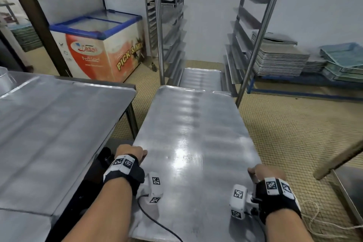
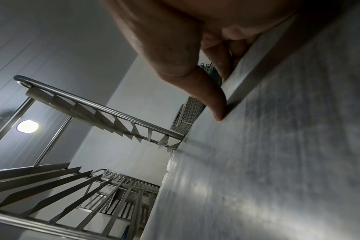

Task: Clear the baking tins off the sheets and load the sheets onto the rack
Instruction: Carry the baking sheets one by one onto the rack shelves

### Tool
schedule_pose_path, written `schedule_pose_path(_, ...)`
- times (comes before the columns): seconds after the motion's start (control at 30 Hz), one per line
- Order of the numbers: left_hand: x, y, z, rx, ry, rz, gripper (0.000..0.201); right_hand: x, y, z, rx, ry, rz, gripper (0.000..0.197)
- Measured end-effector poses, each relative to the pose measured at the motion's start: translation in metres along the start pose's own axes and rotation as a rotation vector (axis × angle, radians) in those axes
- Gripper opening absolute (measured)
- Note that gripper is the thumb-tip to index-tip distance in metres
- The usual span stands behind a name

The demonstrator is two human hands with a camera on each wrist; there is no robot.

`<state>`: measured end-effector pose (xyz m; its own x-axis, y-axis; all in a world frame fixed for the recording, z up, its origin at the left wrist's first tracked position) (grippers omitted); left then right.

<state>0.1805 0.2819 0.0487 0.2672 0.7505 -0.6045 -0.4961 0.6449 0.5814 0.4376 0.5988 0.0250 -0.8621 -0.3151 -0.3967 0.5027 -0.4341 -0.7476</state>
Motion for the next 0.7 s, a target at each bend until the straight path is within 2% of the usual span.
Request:
schedule_pose_path(0.03, 0.005, 0.008, -0.004, -0.001, 0.003, -0.022, 0.040, 0.003, -0.004, -0.006, -0.008, -0.041, -0.020, 0.019)
schedule_pose_path(0.13, 0.018, 0.032, -0.013, -0.042, -0.012, -0.065, 0.029, 0.009, -0.017, -0.033, -0.031, 0.013, -0.054, 0.030)
schedule_pose_path(0.2, 0.026, 0.045, -0.020, -0.082, 0.000, -0.059, 0.031, 0.013, -0.023, -0.045, -0.029, 0.009, -0.076, 0.038)
schedule_pose_path(0.3, 0.042, 0.060, -0.030, -0.075, -0.006, -0.084, 0.035, 0.019, -0.031, -0.061, -0.120, -0.056, 0.078, 0.029)
schedule_pose_path(0.37, 0.052, 0.065, -0.039, -0.092, -0.025, -0.141, 0.034, 0.023, -0.037, -0.073, -0.103, -0.041, 0.099, 0.027)
schedule_pose_path(0.5, 0.065, 0.074, -0.057, -0.117, 0.004, -0.064, 0.028, 0.033, -0.052, -0.090, -0.071, 0.002, 0.096, 0.022)
schedule_pose_path(0.57, 0.072, 0.082, -0.068, -0.134, -0.009, -0.050, 0.030, 0.041, -0.059, -0.099, -0.046, 0.022, 0.123, 0.024)
schedule_pose_path(0.63, 0.078, 0.093, -0.080, -0.140, -0.036, -0.041, 0.045, 0.050, -0.067, -0.109, -0.036, 0.040, 0.138, 0.027)
schedule_pose_path(0.7, 0.081, 0.105, -0.093, -0.161, -0.032, -0.043, 0.050, 0.062, -0.077, -0.117, -0.038, 0.020, 0.152, 0.028)
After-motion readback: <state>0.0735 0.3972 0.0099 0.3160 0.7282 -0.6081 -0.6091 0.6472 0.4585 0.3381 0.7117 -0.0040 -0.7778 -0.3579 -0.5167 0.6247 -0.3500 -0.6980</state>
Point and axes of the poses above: each hand's wrist, its own z-axis away from the middle knuckle, its own x-axis out of the palm, y = z × x, the point moved 4 cm from there along -z, towards the middle knuckle, and after that the axes turned 7 degrees about -x, right-handed, at the moved point
